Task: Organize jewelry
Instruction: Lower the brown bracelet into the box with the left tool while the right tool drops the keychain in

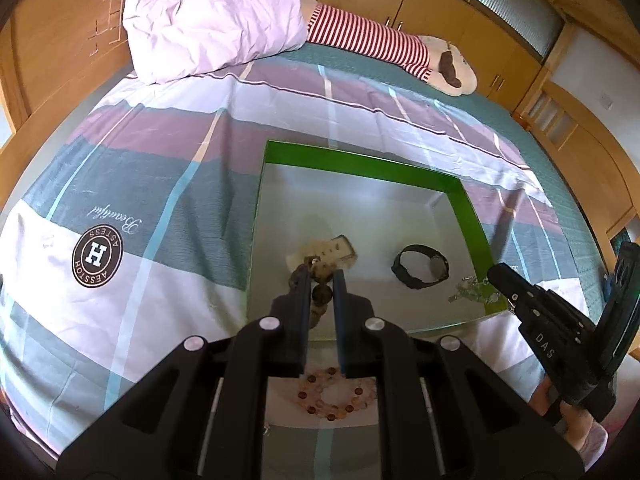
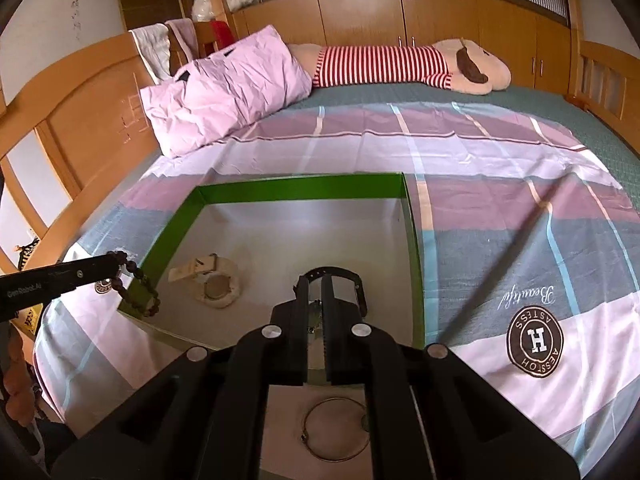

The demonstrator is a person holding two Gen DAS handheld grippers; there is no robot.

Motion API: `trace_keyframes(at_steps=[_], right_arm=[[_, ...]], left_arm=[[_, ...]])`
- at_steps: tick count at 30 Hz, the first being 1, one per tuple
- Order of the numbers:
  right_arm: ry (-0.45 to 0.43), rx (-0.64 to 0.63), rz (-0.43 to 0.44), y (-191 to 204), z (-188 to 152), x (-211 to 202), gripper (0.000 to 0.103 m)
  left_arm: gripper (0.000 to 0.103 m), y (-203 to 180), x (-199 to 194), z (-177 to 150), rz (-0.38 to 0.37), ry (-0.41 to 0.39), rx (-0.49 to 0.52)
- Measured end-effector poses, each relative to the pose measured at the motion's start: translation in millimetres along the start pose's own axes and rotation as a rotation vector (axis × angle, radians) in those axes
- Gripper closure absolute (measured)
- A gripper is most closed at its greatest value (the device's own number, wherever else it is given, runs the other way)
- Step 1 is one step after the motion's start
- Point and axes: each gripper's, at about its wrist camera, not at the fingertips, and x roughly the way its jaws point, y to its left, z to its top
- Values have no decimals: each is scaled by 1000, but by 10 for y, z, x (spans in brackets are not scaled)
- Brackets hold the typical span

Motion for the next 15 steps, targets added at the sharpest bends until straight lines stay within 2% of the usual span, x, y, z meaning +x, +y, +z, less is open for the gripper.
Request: trace_keyframes(at_steps=[4, 6, 8, 9, 11, 15], right_arm=[[26, -4, -7, 2, -29, 71, 97], [37, -5, -13, 2, -47, 80, 93], [36, 1, -1, 7, -57, 57, 67], [27, 4, 6, 18, -67, 19, 64], [34, -10, 30, 54, -78, -23, 64], [102, -76, 139, 244, -248, -80, 64]], left_arm=[[92, 8, 58, -3, 10, 12, -6], [91, 6, 74, -12, 21, 16, -4], [85, -11, 69, -27, 33, 17, 9], [79, -20, 60, -38, 33, 19, 16], [74, -46, 21, -70, 29, 19, 33], [73, -98, -56, -157, 12, 41, 91]])
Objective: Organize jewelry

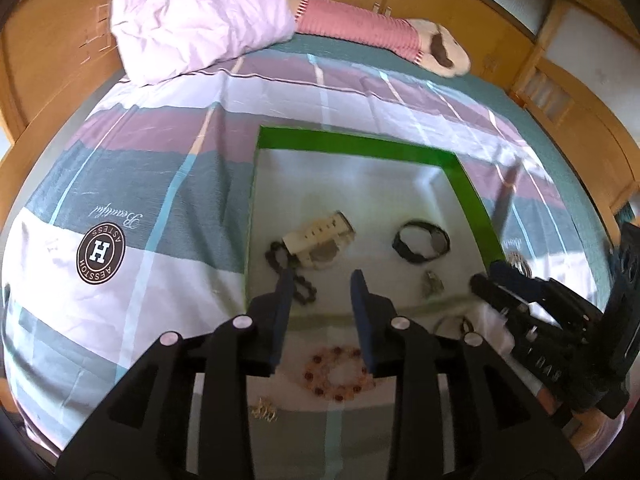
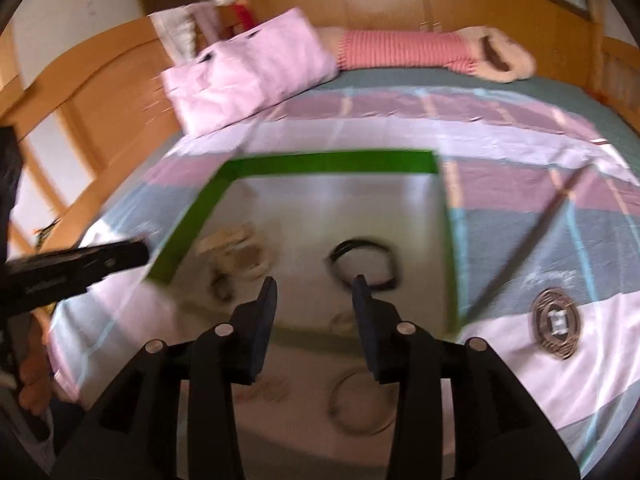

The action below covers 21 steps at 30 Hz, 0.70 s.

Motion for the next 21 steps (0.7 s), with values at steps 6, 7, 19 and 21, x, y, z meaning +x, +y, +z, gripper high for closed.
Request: trace_keyframes(at_steps=[6, 7, 19, 21], right_arm=[[192, -188, 11, 393, -391, 479, 84], [203, -200, 14, 432, -418, 527, 84], [287, -281, -43, 616, -532, 794, 95], [290, -265, -52, 586, -514, 767, 96]], left_arm=[[72, 1, 189, -204, 10, 129, 59], [72, 26, 257, -234, 14, 165, 50], [54, 163, 530, -363, 51, 297, 9], [54, 163, 560, -375, 56, 310, 9]])
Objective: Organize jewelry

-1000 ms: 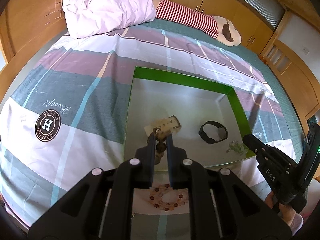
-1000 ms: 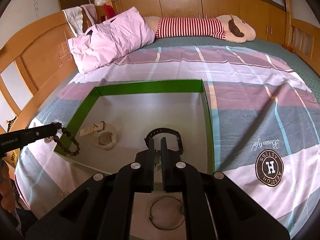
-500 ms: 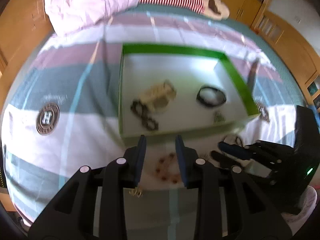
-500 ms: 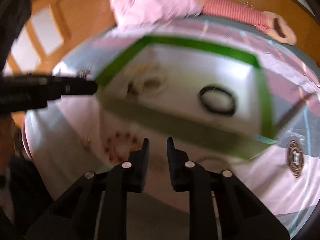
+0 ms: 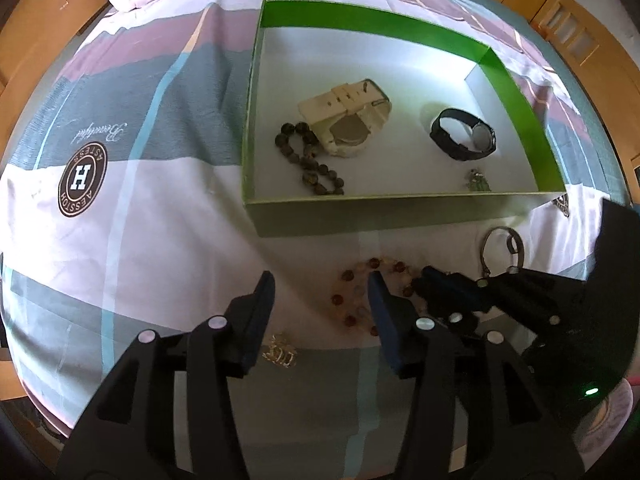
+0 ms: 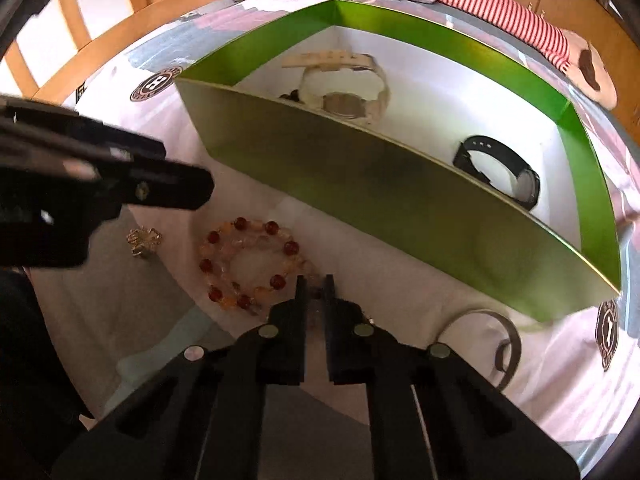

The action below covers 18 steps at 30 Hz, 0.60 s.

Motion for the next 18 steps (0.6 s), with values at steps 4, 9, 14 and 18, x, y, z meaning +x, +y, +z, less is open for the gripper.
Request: trace_keyframes(at_steps=[4, 9, 14, 18], right_arm=[[-7, 51, -13, -160, 14, -169, 96], [-116, 140, 144, -379, 18, -540, 96], [-129, 159, 96, -478, 7, -654, 96], [-53, 226, 32, -613, 13, -471, 96]], left_arm=[[54, 31, 93, -14, 15, 25, -9], [54, 13, 151, -6, 11, 41, -11], [54, -44, 178, -5, 1, 48, 0], [53, -167, 217, -35, -19, 61, 35]])
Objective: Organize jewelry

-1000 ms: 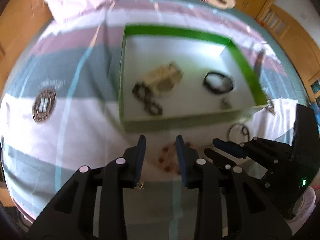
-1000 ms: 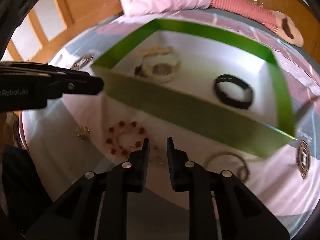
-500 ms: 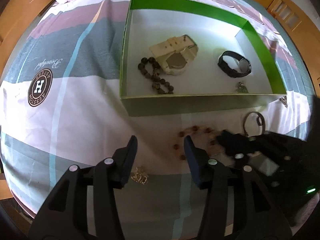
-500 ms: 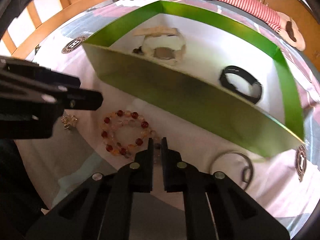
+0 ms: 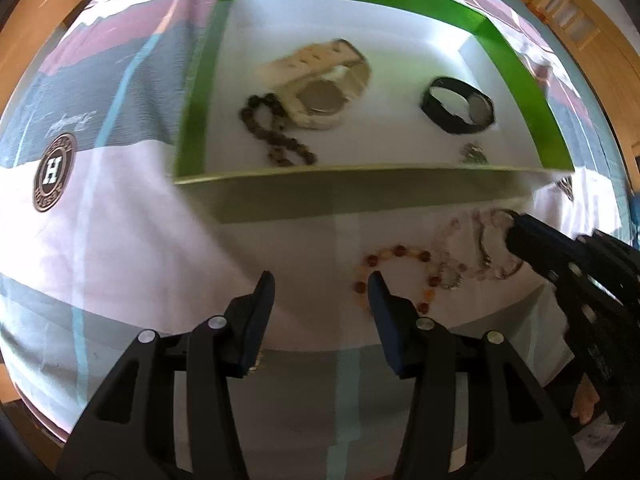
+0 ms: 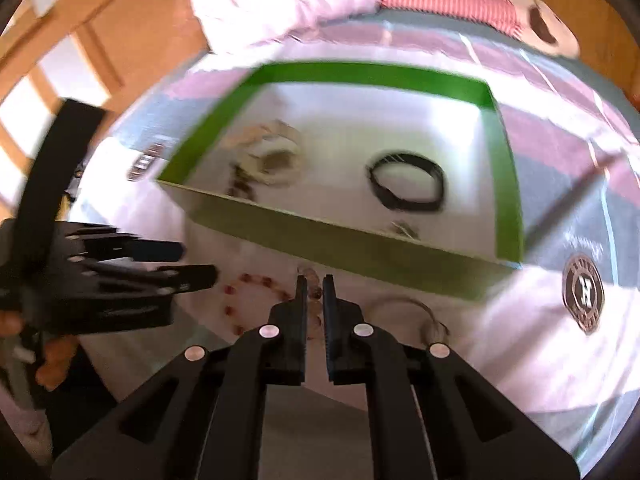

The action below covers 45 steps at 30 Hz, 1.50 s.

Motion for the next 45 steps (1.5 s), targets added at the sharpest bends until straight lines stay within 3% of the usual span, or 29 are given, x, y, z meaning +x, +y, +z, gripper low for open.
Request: trace_keyframes(at_steps=[6, 13, 20, 23, 24, 32, 39, 41, 43, 45], right_arm=[[15, 73, -58, -264, -68, -25, 93], [8, 112, -72, -360, -56, -20, 93], [35, 4, -43, -113, -109, 65, 91], [40, -46, -74, -14, -128, 126, 75], [37, -57, -85, 3, -126, 144, 75], [47, -107, -130, 77, -50, 377, 75], [70, -127, -119, 128, -53, 460, 78], [76, -115, -93, 131, -54, 454, 94], [73, -108, -72, 146, -54, 435, 96], [55, -102, -54, 169, -46, 393, 96]], left_arm=[[54, -124, 121, -32, 25, 30, 35], [78, 24, 139, 3, 79, 40, -36], [69, 187, 17, 6, 76, 20, -57], [67, 170, 28, 50, 82, 29, -49], [66, 175, 38, 49, 84, 33, -49], [62, -20, 94, 6, 96, 41, -22], [62, -79, 161, -16, 101, 43, -17], [72, -59, 156, -14, 103, 40, -21], [87, -14, 150, -6, 90, 37, -34], [93, 60, 119, 0, 83, 33, -49]])
